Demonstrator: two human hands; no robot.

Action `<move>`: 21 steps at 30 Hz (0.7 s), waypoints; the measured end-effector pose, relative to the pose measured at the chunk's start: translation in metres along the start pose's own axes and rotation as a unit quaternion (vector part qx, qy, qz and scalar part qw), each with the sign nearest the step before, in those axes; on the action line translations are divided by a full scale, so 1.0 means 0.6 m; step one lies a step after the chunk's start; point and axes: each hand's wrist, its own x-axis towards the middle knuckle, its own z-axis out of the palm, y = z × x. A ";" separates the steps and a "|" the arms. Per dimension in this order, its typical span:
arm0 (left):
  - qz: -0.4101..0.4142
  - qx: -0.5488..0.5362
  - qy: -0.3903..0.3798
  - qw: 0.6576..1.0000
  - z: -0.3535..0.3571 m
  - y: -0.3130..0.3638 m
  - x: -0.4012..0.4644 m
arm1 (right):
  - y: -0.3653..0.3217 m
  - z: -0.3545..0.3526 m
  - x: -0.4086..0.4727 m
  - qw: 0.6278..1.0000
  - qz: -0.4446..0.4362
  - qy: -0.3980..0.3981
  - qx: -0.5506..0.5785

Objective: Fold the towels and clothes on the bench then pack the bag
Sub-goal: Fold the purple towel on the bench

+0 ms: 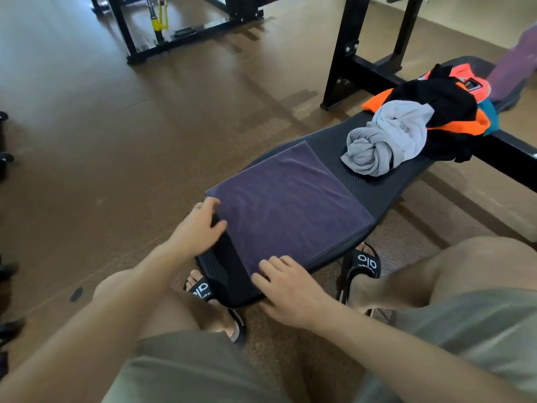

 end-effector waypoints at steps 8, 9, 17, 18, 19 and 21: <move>-0.140 -0.097 0.033 0.985 -0.012 -0.021 0.137 | -0.022 0.020 0.007 0.999 -0.008 0.004 -0.036; -0.143 -0.069 0.032 0.987 -0.012 -0.021 0.145 | -0.022 0.019 0.005 0.999 -0.010 0.005 -0.042; -0.155 -0.066 0.056 0.984 -0.032 -0.016 0.163 | -0.029 0.014 0.000 0.999 -0.008 0.012 -0.045; -0.152 -0.087 0.055 0.983 -0.033 -0.017 0.163 | -0.028 0.016 0.000 0.999 -0.010 0.007 -0.041; -0.145 -0.107 0.054 0.982 -0.035 -0.017 0.161 | -0.027 0.019 -0.002 0.999 -0.015 0.005 -0.037; -0.129 -0.146 0.049 0.980 -0.038 -0.018 0.157 | -0.022 0.023 -0.005 0.998 -0.040 0.001 -0.043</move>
